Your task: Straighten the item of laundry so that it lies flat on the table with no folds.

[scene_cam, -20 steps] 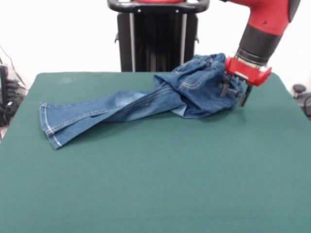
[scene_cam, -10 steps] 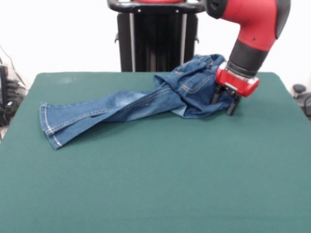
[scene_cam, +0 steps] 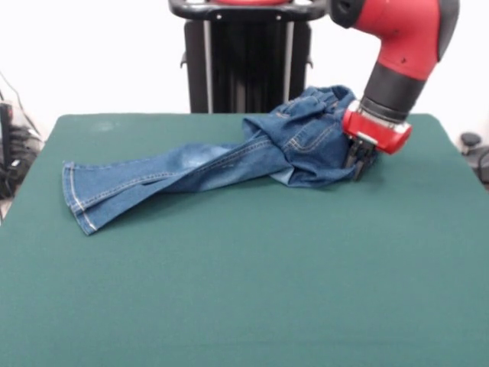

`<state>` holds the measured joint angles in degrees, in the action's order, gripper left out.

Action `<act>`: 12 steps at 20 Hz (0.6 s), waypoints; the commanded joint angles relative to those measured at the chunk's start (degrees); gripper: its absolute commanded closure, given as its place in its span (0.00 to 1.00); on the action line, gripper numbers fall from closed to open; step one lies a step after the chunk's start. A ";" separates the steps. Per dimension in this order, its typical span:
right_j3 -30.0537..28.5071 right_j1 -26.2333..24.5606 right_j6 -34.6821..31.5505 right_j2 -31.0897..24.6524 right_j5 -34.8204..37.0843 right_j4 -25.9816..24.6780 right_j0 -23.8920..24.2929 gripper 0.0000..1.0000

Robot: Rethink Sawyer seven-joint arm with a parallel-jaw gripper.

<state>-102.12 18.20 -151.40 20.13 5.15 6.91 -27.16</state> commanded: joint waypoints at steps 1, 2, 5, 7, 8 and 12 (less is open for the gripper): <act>-0.38 -8.72 -7.19 -11.73 -8.33 0.56 7.03 1.00; -0.81 -7.79 -6.37 -12.75 -8.69 -0.45 8.43 1.00; -2.35 -3.73 -3.87 -15.87 -7.38 -2.91 12.08 1.00; -3.52 -0.18 -2.78 -17.86 -4.76 -3.64 14.11 1.00; -3.81 1.39 -2.85 -18.30 -3.33 -3.46 14.47 1.00; -2.01 4.36 -4.30 -20.00 -1.94 -1.95 15.61 1.00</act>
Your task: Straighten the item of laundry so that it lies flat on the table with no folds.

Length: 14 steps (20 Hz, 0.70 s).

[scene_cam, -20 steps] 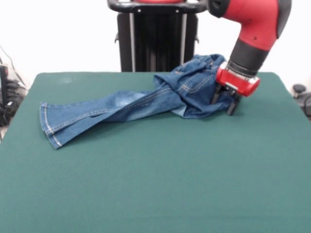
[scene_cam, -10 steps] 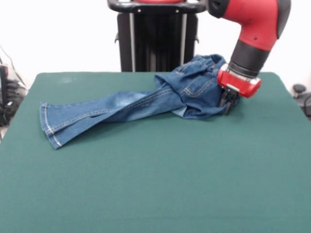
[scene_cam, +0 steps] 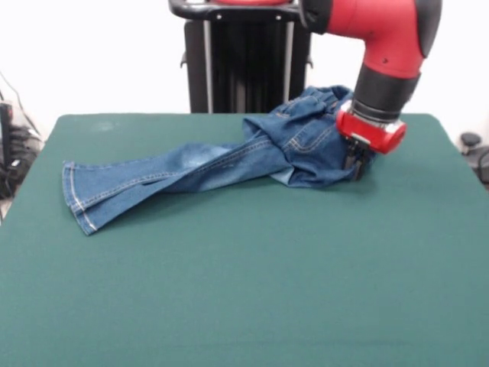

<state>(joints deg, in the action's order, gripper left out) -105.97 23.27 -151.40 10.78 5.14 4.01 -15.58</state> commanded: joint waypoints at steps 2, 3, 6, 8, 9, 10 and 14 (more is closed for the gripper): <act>2.63 0.46 -5.00 -12.58 -2.28 1.74 5.26 1.00; 3.12 1.20 -5.09 -13.26 -1.32 2.39 5.71 1.00; 5.44 2.06 -5.90 -14.02 1.13 4.62 5.72 1.00; 6.85 1.89 -7.04 -14.00 1.59 6.06 5.35 1.00; 7.32 1.89 -7.68 -14.32 1.83 6.87 5.43 1.00; 8.06 1.92 -8.09 -13.85 2.42 7.59 4.95 1.00; 10.56 2.66 -8.57 -12.34 6.22 9.84 3.53 1.00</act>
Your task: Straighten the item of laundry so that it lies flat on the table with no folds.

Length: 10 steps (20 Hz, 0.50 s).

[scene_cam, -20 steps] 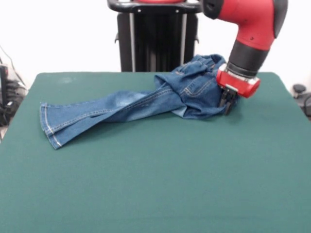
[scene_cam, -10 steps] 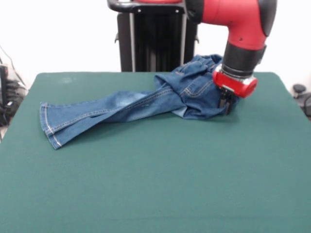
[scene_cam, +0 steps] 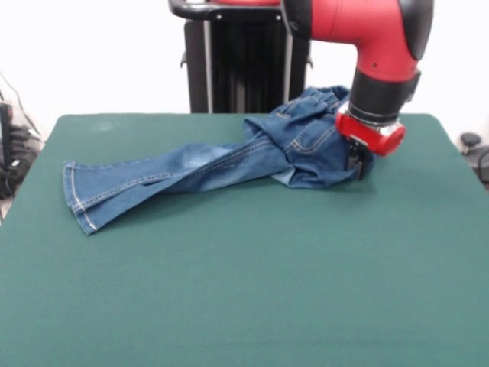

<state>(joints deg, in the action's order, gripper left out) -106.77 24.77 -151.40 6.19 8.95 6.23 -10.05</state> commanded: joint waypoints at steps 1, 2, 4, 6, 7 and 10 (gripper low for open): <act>11.86 1.45 -8.52 -7.26 3.53 8.05 -2.34 1.00; 12.06 1.76 -8.64 -7.06 4.18 8.44 -2.47 1.00; 12.80 2.22 -9.12 -5.75 5.73 9.08 -3.27 1.00; 14.05 2.49 -9.99 -3.19 8.70 9.57 -4.86 1.00; 14.67 2.69 -10.28 -1.94 10.78 9.61 -5.53 1.00; 15.45 3.72 -10.28 0.27 15.05 9.20 -6.35 1.00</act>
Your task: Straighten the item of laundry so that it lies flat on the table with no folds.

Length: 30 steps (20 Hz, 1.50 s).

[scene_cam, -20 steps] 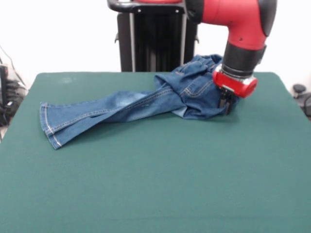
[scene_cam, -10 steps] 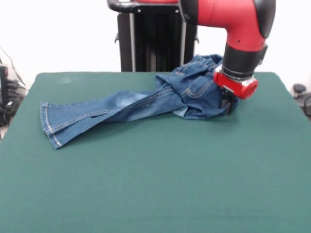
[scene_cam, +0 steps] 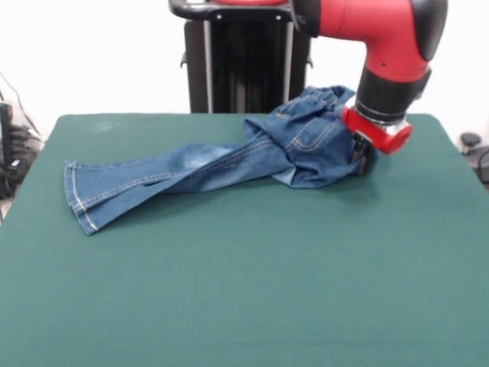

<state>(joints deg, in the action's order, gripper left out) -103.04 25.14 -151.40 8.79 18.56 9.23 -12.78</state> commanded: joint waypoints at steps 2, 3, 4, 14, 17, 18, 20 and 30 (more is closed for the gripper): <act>11.06 4.52 -9.79 -2.41 6.66 5.94 -3.14 1.00; 10.92 5.05 -9.69 -2.28 7.56 5.84 -3.05 1.00; 11.27 5.38 -9.91 -1.38 8.99 5.57 -3.48 1.00; 14.42 4.65 -10.41 -1.96 10.91 7.01 -3.08 1.00; 16.17 3.18 -10.97 -2.77 9.49 8.32 -3.30 1.00; 16.51 3.12 -11.28 -2.94 9.14 8.78 -3.49 1.00; 16.65 3.56 -11.64 -3.55 8.29 9.75 -3.67 1.00; 16.60 3.50 -11.45 -3.08 8.24 12.17 -4.76 1.00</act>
<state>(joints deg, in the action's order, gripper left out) -89.68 31.07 -151.40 10.34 26.70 17.05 -15.69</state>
